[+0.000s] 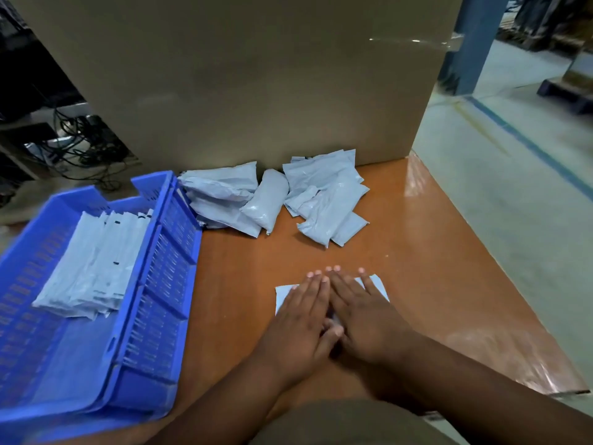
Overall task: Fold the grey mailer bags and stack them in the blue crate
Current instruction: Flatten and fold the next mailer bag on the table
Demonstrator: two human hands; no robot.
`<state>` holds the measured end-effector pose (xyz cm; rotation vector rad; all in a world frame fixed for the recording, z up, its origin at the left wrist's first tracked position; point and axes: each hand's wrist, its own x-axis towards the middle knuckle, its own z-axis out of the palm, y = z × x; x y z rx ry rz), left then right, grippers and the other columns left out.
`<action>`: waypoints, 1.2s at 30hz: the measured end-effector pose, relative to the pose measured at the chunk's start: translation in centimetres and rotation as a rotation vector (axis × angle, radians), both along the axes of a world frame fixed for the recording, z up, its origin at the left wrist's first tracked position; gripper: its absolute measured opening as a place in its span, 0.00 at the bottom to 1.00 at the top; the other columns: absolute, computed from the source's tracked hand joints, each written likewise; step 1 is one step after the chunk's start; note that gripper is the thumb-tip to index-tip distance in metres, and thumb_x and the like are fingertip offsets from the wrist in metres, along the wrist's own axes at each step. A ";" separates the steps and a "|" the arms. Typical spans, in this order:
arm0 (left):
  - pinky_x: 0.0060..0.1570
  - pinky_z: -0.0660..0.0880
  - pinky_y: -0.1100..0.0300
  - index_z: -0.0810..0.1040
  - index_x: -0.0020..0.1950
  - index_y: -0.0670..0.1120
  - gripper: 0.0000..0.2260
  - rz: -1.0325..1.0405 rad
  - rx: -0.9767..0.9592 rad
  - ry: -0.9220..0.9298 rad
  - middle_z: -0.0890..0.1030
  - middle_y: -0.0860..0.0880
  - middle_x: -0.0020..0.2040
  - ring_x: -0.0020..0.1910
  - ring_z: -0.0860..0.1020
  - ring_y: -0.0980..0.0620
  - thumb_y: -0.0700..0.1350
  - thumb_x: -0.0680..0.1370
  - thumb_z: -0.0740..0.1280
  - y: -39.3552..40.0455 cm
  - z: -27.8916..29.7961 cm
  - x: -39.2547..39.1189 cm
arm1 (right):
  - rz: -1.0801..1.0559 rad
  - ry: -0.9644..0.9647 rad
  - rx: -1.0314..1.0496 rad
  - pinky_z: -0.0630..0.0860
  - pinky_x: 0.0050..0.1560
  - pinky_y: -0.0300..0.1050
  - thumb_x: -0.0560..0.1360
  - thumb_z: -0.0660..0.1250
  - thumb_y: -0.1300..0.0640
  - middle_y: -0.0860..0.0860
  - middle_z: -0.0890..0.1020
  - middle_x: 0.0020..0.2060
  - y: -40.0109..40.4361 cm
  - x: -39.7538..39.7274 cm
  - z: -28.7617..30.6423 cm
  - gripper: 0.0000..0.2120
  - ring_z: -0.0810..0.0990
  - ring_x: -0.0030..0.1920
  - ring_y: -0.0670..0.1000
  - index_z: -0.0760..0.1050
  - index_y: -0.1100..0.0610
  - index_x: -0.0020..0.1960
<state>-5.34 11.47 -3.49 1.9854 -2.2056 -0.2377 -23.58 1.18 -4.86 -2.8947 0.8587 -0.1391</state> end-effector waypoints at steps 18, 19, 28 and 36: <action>0.83 0.51 0.47 0.50 0.87 0.54 0.39 0.223 0.268 -0.051 0.48 0.53 0.87 0.85 0.49 0.51 0.73 0.82 0.48 -2.6 -0.2 4.6 | -0.159 0.162 0.159 0.38 0.83 0.58 0.80 0.35 0.25 0.47 0.40 0.86 -3.3 -2.6 -0.7 0.42 0.37 0.85 0.49 0.41 0.48 0.87; 0.81 0.58 0.46 0.55 0.86 0.55 0.39 0.237 0.241 -0.057 0.56 0.53 0.86 0.83 0.56 0.49 0.74 0.80 0.53 -3.1 0.4 4.6 | -0.161 0.146 0.166 0.39 0.84 0.57 0.80 0.36 0.26 0.48 0.43 0.86 -3.3 -2.7 -0.5 0.42 0.40 0.85 0.50 0.44 0.49 0.87; 0.60 0.77 0.48 0.75 0.63 0.61 0.41 0.196 0.446 -0.045 0.78 0.59 0.59 0.60 0.76 0.53 0.81 0.56 0.72 -7.8 3.2 5.9 | -0.085 0.064 0.279 0.70 0.69 0.52 0.73 0.65 0.26 0.49 0.74 0.67 -6.5 0.2 3.1 0.38 0.73 0.67 0.53 0.68 0.44 0.77; 0.49 0.78 0.51 0.76 0.49 0.53 0.16 0.218 0.359 0.187 0.81 0.55 0.48 0.46 0.78 0.58 0.62 0.74 0.75 -6.2 7.0 7.5 | -0.061 0.015 0.463 0.75 0.55 0.49 0.77 0.71 0.42 0.47 0.77 0.53 -11.6 -0.4 3.7 0.15 0.77 0.54 0.51 0.78 0.49 0.59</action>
